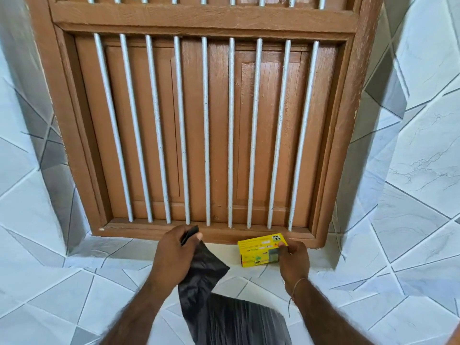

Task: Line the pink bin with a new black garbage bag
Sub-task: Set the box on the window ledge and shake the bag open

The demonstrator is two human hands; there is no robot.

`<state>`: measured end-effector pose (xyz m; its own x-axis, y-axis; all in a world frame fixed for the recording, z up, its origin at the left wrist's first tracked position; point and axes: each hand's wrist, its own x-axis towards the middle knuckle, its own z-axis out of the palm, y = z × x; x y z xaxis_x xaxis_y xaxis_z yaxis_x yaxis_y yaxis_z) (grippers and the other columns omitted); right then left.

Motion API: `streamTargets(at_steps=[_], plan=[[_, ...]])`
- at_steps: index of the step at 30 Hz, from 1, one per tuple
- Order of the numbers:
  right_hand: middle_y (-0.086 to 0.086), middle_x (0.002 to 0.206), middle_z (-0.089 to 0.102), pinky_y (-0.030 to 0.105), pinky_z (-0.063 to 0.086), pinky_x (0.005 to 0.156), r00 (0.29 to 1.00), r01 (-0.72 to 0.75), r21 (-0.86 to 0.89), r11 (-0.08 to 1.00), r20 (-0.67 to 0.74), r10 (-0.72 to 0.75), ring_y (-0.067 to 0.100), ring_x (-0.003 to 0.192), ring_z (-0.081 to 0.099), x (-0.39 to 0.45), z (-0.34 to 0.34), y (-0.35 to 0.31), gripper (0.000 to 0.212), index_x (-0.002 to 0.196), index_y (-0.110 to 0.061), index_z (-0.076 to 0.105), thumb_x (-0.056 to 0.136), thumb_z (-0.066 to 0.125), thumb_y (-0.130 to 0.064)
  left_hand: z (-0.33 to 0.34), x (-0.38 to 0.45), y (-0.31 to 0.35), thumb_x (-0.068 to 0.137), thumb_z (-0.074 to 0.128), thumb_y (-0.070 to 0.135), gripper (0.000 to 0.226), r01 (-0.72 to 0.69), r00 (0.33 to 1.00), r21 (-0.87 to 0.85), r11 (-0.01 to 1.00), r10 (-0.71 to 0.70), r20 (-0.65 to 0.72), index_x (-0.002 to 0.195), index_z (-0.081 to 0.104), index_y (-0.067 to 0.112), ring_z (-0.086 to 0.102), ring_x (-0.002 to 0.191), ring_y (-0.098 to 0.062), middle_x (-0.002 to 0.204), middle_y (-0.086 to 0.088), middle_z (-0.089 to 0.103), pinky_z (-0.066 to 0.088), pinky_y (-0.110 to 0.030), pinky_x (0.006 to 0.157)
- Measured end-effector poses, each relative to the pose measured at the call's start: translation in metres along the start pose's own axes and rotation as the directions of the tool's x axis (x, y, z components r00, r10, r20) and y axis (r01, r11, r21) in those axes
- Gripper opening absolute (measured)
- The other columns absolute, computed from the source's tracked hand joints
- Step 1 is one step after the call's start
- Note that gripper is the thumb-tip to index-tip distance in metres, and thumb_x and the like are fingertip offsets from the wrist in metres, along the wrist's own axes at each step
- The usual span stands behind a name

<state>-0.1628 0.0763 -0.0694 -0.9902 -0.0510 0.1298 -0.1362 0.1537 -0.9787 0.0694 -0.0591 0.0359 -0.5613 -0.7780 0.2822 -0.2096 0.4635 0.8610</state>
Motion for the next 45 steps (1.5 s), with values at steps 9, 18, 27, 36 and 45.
streamTargets(at_steps=[9, 18, 27, 36, 45], plan=[[0.007, 0.097, 0.066, 0.045, 0.047, 0.089, 0.976, 0.178, 0.138, 0.974, 0.1, -0.192, 0.026, 0.097, 0.059, -0.061, -0.003, -0.047, 0.05, 0.094, -0.016, 0.063, 0.075, 0.063, -0.062, -0.012, -0.001, 0.008, 0.09, 0.063, 0.02, 0.01, 0.079, 0.983, -0.433, 0.898, -0.143, -0.118, 0.086, 0.072, 0.018, 0.066, 0.079, -0.017, 0.083, -0.001, 0.073, 0.052, -0.031, 0.072], [-0.016, 0.079, 0.06, 0.013, 0.044, 0.078, 0.661, 0.152, -0.274, 0.95, 0.743, 0.109, 0.003, 0.087, 0.057, -0.228, 0.0, -0.01, 0.025, 0.083, -0.025, 0.06, 0.069, 0.066, -0.044, 0.013, 0.018, 0.026, 0.089, 0.064, 0.015, 0.006, 0.238, 0.888, -0.785, 0.572, -0.455, -0.062, 0.09, 0.067, 0.009, 0.064, 0.082, -0.026, 0.088, -0.011, 0.067, 0.055, -0.038, 0.081], [-0.005, 0.055, 0.055, 0.023, 0.038, 0.052, 0.803, 0.093, -0.358, 0.929, 0.578, 0.143, 0.009, 0.053, 0.051, -0.221, -0.051, 0.04, 0.025, 0.057, -0.018, 0.053, 0.079, 0.063, -0.023, -0.013, -0.005, 0.106, 0.09, 0.062, 0.013, 0.015, 0.184, 0.918, -0.871, 0.456, -0.396, -0.014, 0.102, 0.066, 0.005, 0.068, 0.073, -0.025, 0.081, -0.01, 0.067, 0.061, -0.039, 0.067], [-0.006, 0.06, 0.053, 0.015, 0.037, 0.051, 0.753, 0.155, -0.308, 0.939, 0.652, 0.089, 0.008, 0.057, 0.047, -0.22, -0.171, 0.052, 0.03, 0.058, -0.02, 0.053, 0.086, 0.06, -0.01, -0.064, -0.034, 0.105, 0.088, 0.052, 0.011, 0.021, -0.029, 0.882, -0.852, 0.523, -0.388, -0.268, 0.103, 0.064, 0.003, 0.065, 0.067, -0.023, 0.082, -0.009, 0.064, 0.058, -0.035, 0.063], [0.008, 0.054, 0.043, 0.02, 0.031, 0.045, 0.631, -0.285, -0.161, 0.945, 0.71, 0.311, 0.016, 0.045, 0.038, -0.272, -0.27, 0.063, 0.035, 0.056, -0.015, 0.053, 0.085, 0.069, -0.026, -0.023, -0.208, 0.003, 0.088, 0.055, 0.036, 0.06, 0.402, 0.783, 0.032, 0.915, -0.325, -0.53, 0.141, 0.041, 0.012, 0.044, 0.129, -0.041, 0.141, -0.019, 0.047, 0.037, -0.053, 0.105]])
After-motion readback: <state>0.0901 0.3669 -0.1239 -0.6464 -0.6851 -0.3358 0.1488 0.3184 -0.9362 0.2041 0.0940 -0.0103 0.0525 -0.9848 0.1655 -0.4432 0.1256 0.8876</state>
